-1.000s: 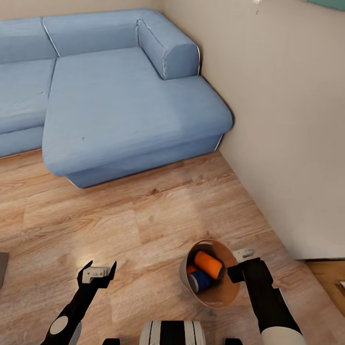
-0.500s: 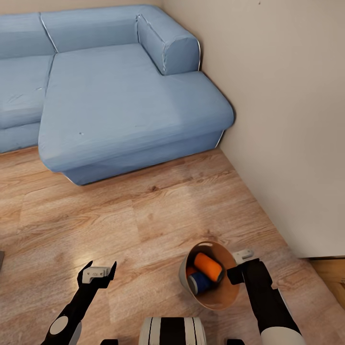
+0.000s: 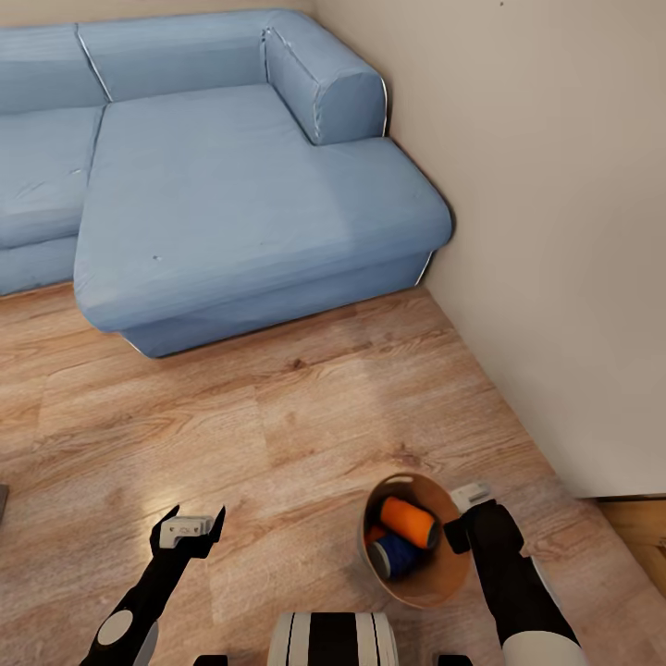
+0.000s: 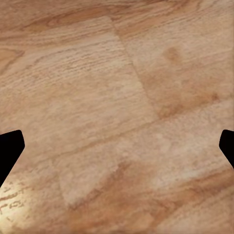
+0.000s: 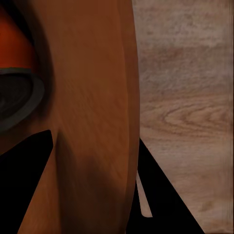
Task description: Put the three can of soda from the living room inside the tash can in the kitchen.
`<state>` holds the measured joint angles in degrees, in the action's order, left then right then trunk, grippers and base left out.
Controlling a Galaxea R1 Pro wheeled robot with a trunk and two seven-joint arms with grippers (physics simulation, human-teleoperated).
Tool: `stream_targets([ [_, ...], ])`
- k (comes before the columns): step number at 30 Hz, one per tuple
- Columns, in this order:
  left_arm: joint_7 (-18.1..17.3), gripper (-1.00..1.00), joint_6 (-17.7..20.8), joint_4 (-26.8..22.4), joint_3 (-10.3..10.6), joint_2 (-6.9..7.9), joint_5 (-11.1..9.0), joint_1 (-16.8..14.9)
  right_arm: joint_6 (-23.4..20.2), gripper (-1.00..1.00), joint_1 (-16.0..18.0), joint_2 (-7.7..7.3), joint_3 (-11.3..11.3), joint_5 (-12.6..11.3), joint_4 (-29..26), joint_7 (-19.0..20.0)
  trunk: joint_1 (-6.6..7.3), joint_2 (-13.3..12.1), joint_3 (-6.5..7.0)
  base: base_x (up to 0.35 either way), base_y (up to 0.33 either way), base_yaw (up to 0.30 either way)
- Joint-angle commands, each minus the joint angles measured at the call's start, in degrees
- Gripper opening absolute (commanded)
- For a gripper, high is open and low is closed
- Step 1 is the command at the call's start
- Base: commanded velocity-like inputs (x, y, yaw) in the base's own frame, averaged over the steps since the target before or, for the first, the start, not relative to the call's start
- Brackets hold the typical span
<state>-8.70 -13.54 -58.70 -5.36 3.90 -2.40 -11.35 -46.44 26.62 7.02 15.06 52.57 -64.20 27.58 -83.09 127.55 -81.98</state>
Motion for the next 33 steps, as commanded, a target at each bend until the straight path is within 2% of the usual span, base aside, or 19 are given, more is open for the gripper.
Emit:
stream_targets([
  [1,0.00,1.00,0.00,0.00,0.00,0.00,0.00,0.00,-0.23,-1.00,0.01,0.01,-0.03,-0.29,0.01,0.04,0.00,0.00,0.00,0.000,0.000,0.000],
  [9,0.00,1.00,0.00,0.00,0.00,0.00,0.00,0.00,-0.23,-1.00,0.01,0.01,-0.03,3.37,0.01,0.04,0.00,0.00,0.00,0.000,0.000,0.000],
  [18,0.06,1.00,-0.12,2.90,0.13,-0.79,-0.12,0.18,-0.15,-1.00,-0.01,0.09,-1.86,6.15,0.03,-0.06,0.00,0.00,0.00,0.000,0.000,0.000],
  [19,0.06,1.00,-0.12,3.85,0.13,-0.80,-0.11,0.18,-0.14,-1.00,-0.02,0.09,-1.88,-6.61,0.05,-0.07,0.00,0.00,0.00,0.000,0.000,0.000],
  [27,0.09,1.00,-0.10,4.02,0.10,-0.83,-0.10,0.19,-0.14,-1.00,-0.02,0.10,-1.96,-6.63,0.12,-0.07,0.00,0.00,0.00,0.000,0.000,0.000],
  [30,0.09,1.00,-0.12,4.03,0.11,-0.83,-0.08,0.19,-0.14,-1.00,0.00,0.10,-2.01,-6.61,0.12,-0.07,-0.66,1.20,-0.54,0.000,0.000,0.000],
  [33,0.09,1.00,-0.09,4.03,0.11,-0.83,-0.07,0.19,-0.14,-1.00,-0.02,0.10,-2.04,-6.61,0.12,-0.07,-0.66,1.20,-0.54,0.000,0.000,0.000],
])
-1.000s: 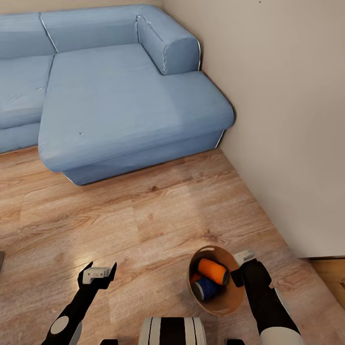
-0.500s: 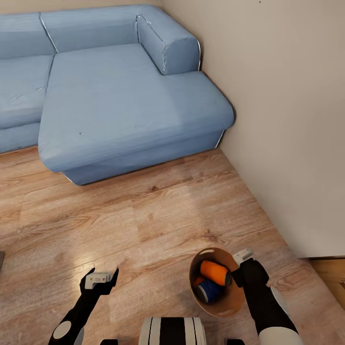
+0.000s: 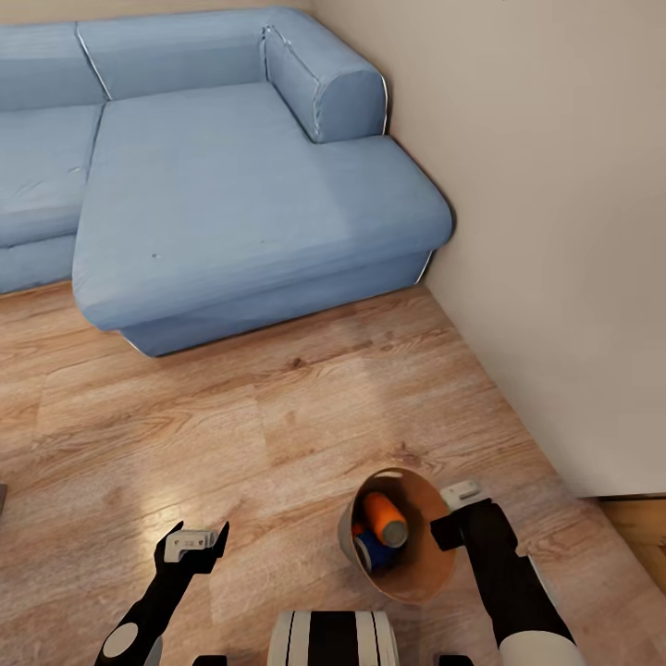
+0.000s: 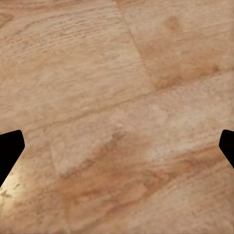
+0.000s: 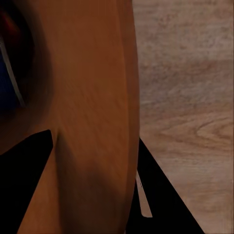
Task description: Put the three can of soda from the living room inside the tash can in the kitchen.
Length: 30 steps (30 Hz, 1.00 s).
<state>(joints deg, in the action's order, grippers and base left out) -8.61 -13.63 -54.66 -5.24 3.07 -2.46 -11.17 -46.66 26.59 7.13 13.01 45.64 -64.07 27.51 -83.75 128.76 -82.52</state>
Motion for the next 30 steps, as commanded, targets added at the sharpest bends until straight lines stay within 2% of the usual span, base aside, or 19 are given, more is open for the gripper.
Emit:
stream_targets([
  [1,0.00,1.00,0.00,-0.01,0.01,0.00,0.00,0.01,0.07,-1.00,0.01,-0.01,0.00,0.32,0.00,0.00,0.00,0.00,0.00,0.000,0.000,0.000],
  [15,0.00,1.00,0.00,-0.01,0.03,0.00,-0.01,0.01,0.06,-1.00,0.02,-0.01,0.00,0.32,0.00,0.00,0.00,0.00,0.00,0.000,0.000,0.000],
  [16,0.00,1.00,0.00,-0.01,0.03,0.00,-0.01,0.01,0.07,1.00,0.02,-0.01,0.00,0.32,0.00,0.00,0.00,0.00,0.00,0.000,0.000,0.000],
  [30,0.00,1.00,-0.02,-0.01,0.01,0.00,-0.04,0.01,0.00,1.00,0.04,0.05,0.00,0.32,0.00,0.00,0.00,0.00,0.00,0.000,0.000,0.000],
])
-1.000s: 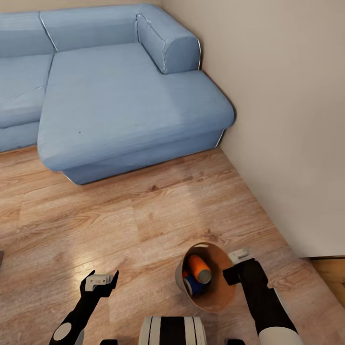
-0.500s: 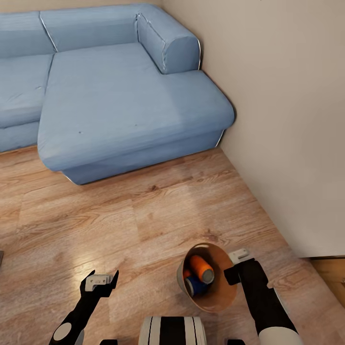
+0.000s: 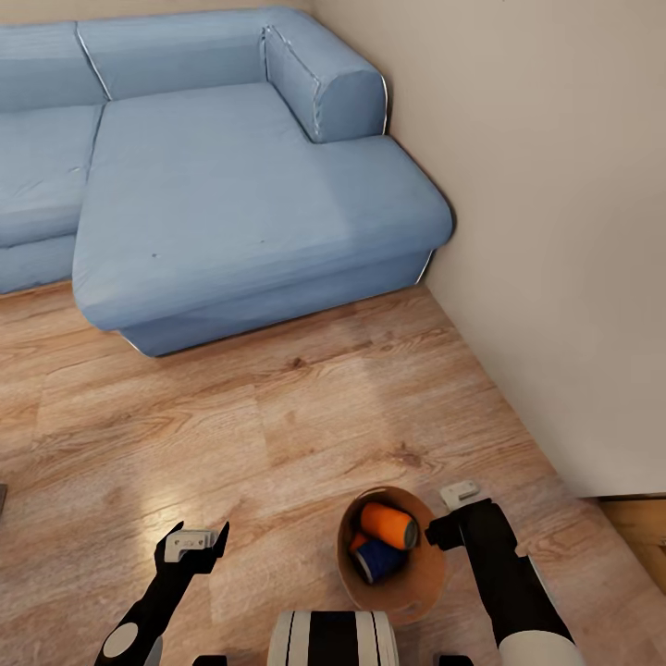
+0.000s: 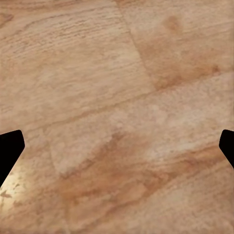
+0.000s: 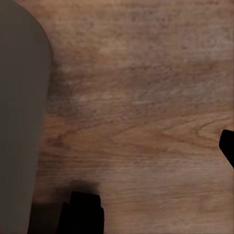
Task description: Put the three can of soda from the living room inside the tash can in the kitchen.
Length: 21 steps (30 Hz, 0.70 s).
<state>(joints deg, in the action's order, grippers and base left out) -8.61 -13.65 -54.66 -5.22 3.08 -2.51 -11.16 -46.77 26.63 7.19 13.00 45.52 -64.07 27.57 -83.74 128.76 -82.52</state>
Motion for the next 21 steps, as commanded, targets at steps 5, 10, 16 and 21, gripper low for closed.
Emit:
stream_targets([
  [5,0.00,1.00,-0.01,0.00,0.00,0.00,0.02,0.00,0.12,1.00,-0.01,0.01,0.01,0.45,0.01,-0.06,0.00,0.00,0.00,0.000,0.000,0.000],
  [10,0.00,1.00,-0.03,0.00,0.00,0.00,0.02,0.00,0.14,1.00,-0.01,-0.01,0.01,0.45,0.00,-0.06,0.00,0.00,0.00,0.000,0.000,0.000],
  [16,0.00,1.00,0.01,0.00,0.01,0.00,0.04,0.00,0.17,1.00,-0.02,0.01,0.01,0.45,0.00,-0.06,0.00,0.00,0.00,0.000,0.000,0.000],
  [21,0.00,1.00,0.00,0.00,0.03,0.00,0.03,0.00,0.17,1.00,-0.03,0.01,0.01,0.45,0.00,-0.06,0.00,0.00,0.00,0.000,0.000,0.000],
])
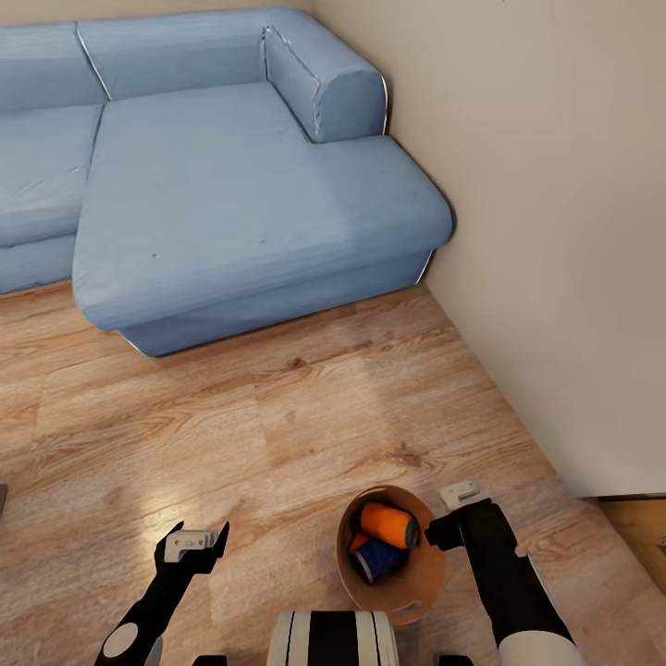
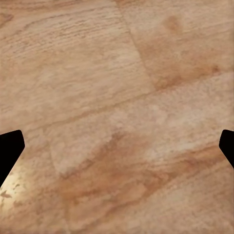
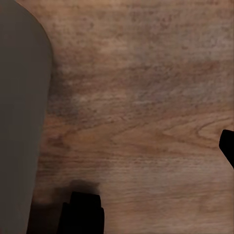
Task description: Put the three can of soda from the living room inside the tash can in the kitchen.
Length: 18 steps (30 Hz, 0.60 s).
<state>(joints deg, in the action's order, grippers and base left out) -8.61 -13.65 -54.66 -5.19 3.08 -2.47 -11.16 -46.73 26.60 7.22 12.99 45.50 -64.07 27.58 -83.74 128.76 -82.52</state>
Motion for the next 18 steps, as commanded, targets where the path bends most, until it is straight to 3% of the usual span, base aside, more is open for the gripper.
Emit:
stream_targets([
  [1,0.00,1.00,0.01,0.00,0.00,0.00,0.00,0.00,0.13,1.00,0.01,-0.01,0.01,0.49,0.00,-0.07,0.00,0.00,0.00,0.000,0.000,0.000],
  [18,0.00,1.00,0.02,0.00,-0.03,0.00,-0.02,0.00,0.14,1.00,0.00,-0.01,0.01,0.54,0.08,-0.07,0.00,0.00,0.00,0.000,0.000,0.000],
])
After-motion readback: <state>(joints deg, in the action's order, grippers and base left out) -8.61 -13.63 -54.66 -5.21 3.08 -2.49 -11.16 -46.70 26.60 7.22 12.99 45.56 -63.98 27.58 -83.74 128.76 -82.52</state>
